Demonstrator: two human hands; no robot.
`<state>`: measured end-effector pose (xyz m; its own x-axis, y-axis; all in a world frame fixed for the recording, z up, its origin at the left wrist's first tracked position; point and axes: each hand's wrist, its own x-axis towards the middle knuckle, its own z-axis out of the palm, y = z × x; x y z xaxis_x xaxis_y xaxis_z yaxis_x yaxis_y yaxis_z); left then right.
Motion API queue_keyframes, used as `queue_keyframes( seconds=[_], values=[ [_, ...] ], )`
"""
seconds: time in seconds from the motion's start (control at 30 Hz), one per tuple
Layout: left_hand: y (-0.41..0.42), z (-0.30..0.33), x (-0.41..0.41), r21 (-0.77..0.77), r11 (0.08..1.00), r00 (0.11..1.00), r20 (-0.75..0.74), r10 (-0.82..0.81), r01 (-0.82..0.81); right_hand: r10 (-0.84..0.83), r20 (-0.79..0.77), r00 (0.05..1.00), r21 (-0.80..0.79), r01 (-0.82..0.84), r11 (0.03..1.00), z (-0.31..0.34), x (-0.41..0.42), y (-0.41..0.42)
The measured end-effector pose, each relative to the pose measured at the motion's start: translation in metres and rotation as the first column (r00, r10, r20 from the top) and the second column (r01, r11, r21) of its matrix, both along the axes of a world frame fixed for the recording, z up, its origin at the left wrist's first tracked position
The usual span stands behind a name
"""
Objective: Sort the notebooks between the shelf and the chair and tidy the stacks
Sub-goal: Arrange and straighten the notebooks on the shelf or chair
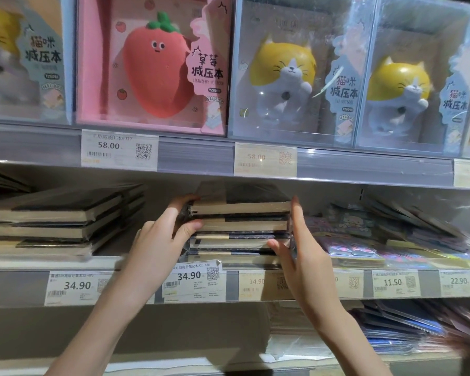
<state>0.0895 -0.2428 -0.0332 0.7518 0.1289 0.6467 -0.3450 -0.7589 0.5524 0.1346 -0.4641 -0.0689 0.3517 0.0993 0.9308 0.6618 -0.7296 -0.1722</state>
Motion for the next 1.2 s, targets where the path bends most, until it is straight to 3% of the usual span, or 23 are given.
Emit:
queue_keyframes(
  seconds=[0.13,0.23,0.37,0.47,0.7,0.93,1.03,1.2],
  values=[
    [-0.005,0.002,-0.009,0.066,0.991,0.992,-0.04,0.122,-0.119,0.008,-0.033,0.999,-0.038,-0.009,0.999,-0.002,-0.004,-0.002],
    [-0.013,-0.003,-0.028,0.061,0.973,0.975,0.01,0.22,-0.221,0.056,-0.056,0.997,-0.032,-0.058,0.998,-0.009,-0.016,-0.007],
    [-0.022,-0.013,-0.057,-0.038,0.976,0.971,0.106,0.215,-0.212,0.009,-0.054,0.999,-0.088,-0.014,0.996,-0.015,-0.037,-0.013],
    [-0.027,-0.023,-0.074,-0.014,0.981,0.97,0.148,0.193,-0.193,-0.031,-0.074,0.997,-0.134,0.02,0.991,-0.014,-0.05,-0.011],
    [-0.027,-0.023,-0.098,-0.007,0.983,0.982,0.028,0.185,-0.185,-0.067,-0.023,0.998,-0.268,0.058,0.962,-0.003,-0.07,0.008],
    [0.009,-0.018,-0.108,-0.023,0.984,0.984,-0.01,0.178,-0.178,-0.031,-0.086,0.996,-0.306,0.003,0.952,-0.006,-0.085,0.038],
    [0.039,-0.017,-0.108,-0.03,0.983,0.984,-0.01,0.181,-0.181,0.056,-0.127,0.99,-0.303,-0.092,0.949,0.002,-0.087,0.065],
    [0.126,-0.009,-0.109,-0.017,0.926,0.926,-0.023,0.378,-0.378,0.107,-0.115,0.988,-0.335,-0.14,0.932,0.0,-0.095,0.128]
  ],
)
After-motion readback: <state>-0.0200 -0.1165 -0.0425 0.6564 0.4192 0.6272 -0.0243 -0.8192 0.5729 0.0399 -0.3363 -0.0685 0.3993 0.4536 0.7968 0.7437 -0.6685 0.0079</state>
